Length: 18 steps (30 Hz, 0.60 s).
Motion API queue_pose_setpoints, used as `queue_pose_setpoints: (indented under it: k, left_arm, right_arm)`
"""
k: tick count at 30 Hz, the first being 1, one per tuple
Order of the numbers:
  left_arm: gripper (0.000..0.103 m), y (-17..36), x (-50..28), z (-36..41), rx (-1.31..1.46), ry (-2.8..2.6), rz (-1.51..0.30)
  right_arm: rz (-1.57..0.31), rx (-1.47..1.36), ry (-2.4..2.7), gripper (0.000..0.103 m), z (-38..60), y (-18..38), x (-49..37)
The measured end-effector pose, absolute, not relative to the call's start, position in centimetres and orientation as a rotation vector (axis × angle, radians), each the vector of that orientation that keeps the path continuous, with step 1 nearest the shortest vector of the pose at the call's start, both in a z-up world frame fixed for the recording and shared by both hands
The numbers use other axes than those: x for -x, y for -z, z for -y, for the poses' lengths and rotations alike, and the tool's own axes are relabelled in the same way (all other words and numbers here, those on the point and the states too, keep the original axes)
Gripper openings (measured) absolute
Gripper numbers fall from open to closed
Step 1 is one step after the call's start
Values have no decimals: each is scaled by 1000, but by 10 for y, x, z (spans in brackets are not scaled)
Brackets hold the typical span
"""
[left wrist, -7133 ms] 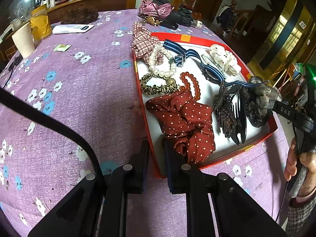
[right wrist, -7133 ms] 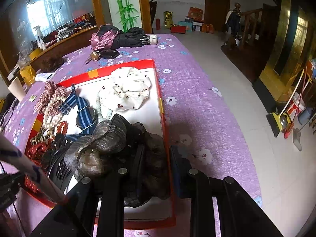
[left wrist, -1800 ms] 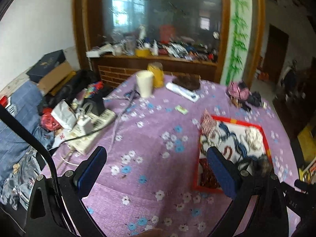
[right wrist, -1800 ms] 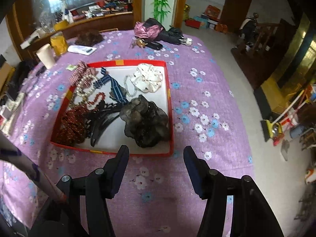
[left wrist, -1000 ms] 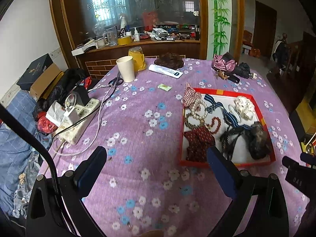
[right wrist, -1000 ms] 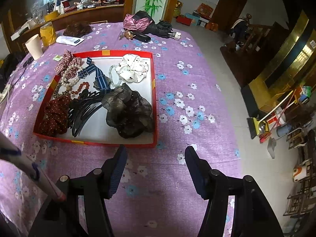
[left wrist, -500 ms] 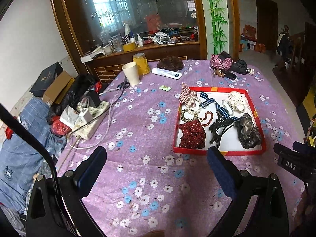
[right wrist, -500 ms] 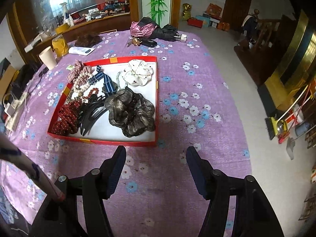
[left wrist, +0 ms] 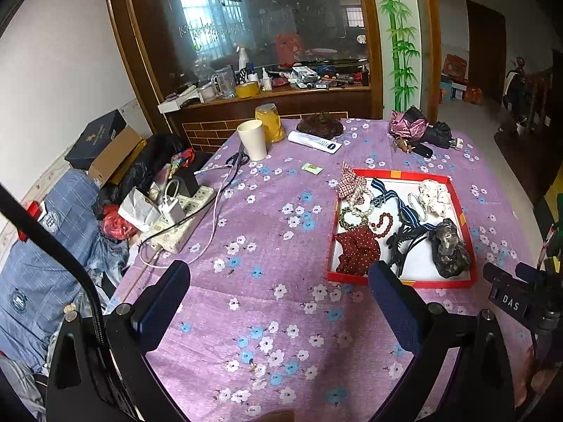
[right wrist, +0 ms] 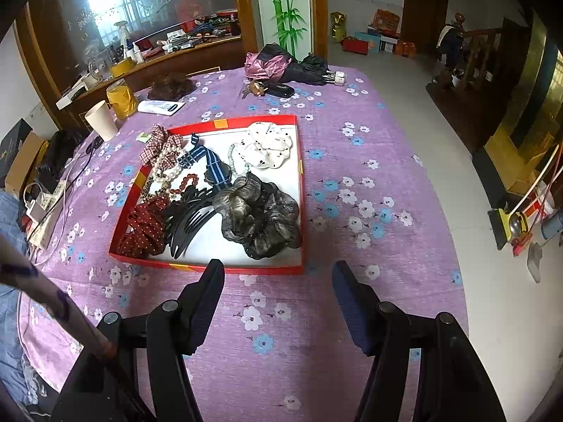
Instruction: Organize jewelry
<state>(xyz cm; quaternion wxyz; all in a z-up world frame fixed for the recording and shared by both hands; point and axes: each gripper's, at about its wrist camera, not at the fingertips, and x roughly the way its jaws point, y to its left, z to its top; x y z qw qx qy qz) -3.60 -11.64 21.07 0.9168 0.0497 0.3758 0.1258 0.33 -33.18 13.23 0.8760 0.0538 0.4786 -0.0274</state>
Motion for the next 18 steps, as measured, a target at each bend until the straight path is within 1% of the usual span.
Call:
queue_pose_setpoints:
  k: [9, 10, 13, 18]
  left_arm:
    - [101, -195, 24, 109, -24, -197, -802]
    - [101, -190, 22, 110, -19, -190, -813]
    - [101, -177, 15, 111, 4, -150, -866]
    - [101, -167, 13, 116, -7, -134, -882]
  right_arm:
    - [-974, -9, 92, 68, 321, -140, 2]
    - [-972, 12, 95, 70, 318, -140, 2]
    - [-979, 52, 101, 70, 309, -137, 1]
    - [-977, 63, 117, 70, 305, -137, -1]
